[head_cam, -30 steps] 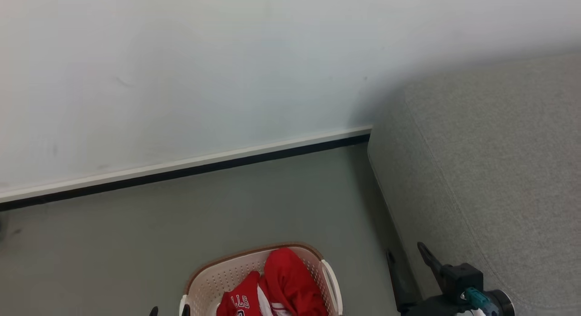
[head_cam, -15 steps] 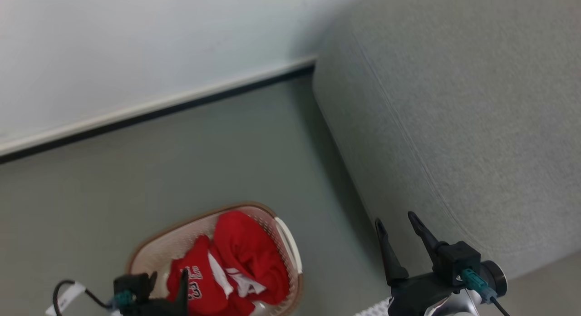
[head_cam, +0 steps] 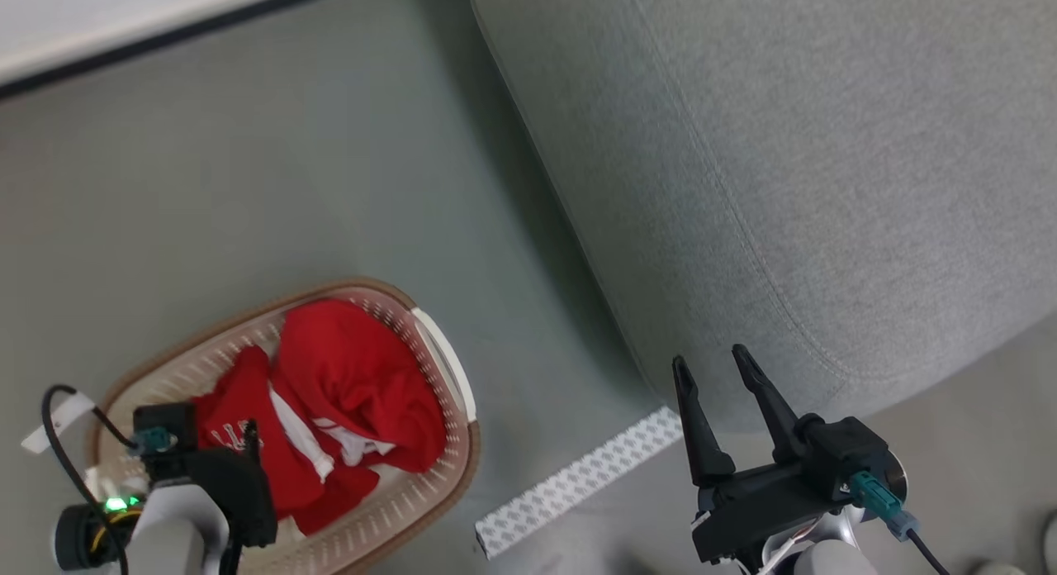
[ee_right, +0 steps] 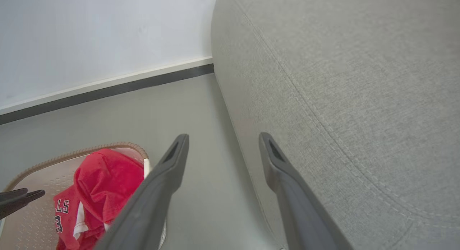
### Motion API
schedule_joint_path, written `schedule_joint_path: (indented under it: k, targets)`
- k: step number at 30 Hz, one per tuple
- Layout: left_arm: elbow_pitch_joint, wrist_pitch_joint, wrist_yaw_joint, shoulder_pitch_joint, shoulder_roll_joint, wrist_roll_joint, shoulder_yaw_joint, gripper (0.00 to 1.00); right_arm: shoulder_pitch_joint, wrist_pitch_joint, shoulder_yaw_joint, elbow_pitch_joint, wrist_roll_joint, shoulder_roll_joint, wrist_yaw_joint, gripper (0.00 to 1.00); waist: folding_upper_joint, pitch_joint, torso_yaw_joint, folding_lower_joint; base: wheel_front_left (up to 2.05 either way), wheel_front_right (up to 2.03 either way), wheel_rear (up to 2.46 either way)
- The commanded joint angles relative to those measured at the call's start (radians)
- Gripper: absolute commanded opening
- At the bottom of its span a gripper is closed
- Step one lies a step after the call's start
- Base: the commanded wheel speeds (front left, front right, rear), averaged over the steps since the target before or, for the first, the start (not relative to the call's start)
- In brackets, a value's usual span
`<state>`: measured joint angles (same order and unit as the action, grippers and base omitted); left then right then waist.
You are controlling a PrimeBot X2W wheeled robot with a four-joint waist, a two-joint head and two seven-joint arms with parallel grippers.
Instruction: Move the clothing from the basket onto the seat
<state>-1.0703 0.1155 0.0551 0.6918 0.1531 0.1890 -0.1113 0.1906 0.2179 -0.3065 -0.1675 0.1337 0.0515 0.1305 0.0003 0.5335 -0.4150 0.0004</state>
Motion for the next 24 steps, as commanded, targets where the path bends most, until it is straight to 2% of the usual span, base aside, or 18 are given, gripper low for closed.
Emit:
schedule_joint_path:
  k: [1, 6, 12, 16, 18, 19, 20, 24]
  targets:
    - [-0.013, 0.0, 0.01, 0.017, 0.018, -0.006, 0.001, 1.0, 0.011, 0.01, -0.008, -0.003, 0.014, -0.006, 0.0, 1.0, -0.0003, 0.123, -0.061, -0.0004, 0.0, 0.0, 0.0]
    - [-0.048, -0.009, 0.061, 0.075, 0.046, -0.018, -0.002, 1.0, 0.036, 0.032, -0.04, -0.014, 0.055, -0.006, 0.0, 1.0, -0.0003, 0.179, -0.063, -0.0004, 0.0, 0.0, 0.0]
    - [-0.089, -0.027, 0.102, 0.118, 0.055, -0.014, -0.004, 1.0, 0.062, 0.042, -0.06, -0.031, 0.084, -0.005, 0.0, 1.0, -0.0003, 0.218, -0.069, -0.0004, 0.0, 0.0, 0.0]
    - [-0.119, -0.041, 0.115, 0.127, 0.049, 0.007, 0.008, 1.0, 0.064, 0.045, -0.064, -0.039, 0.097, -0.005, 0.0, 1.0, -0.0003, 0.228, -0.069, -0.0004, 0.0, 0.0, 0.0]
    - [-0.129, -0.047, 0.104, 0.136, 0.047, 0.018, 0.014, 1.0, 0.066, 0.046, -0.063, -0.035, 0.101, -0.005, 0.0, 1.0, -0.0003, 0.229, -0.071, -0.0004, 0.0, 0.0, 0.0]
    - [-0.133, -0.046, 0.097, 0.14, 0.05, 0.022, 0.014, 0.47, 0.067, 0.046, -0.063, -0.032, 0.105, -0.005, 0.0, 1.0, -0.0003, 0.229, -0.071, -0.0004, 0.0, 0.0, 0.0]
    - [-0.133, -0.037, 0.094, 0.142, 0.05, 0.024, 0.013, 0.01, 0.067, 0.046, -0.062, -0.031, 0.107, -0.005, 0.0, 1.0, -0.0003, 0.229, -0.073, -0.0004, 0.0, 0.0, 0.0]
    - [-0.146, -0.025, 0.085, 0.141, 0.045, 0.034, 0.01, 0.0, 0.073, 0.046, -0.065, -0.036, 0.112, -0.005, 0.0, 1.0, -0.0003, 0.215, -0.077, -0.0004, 0.0, 0.0, 0.0]
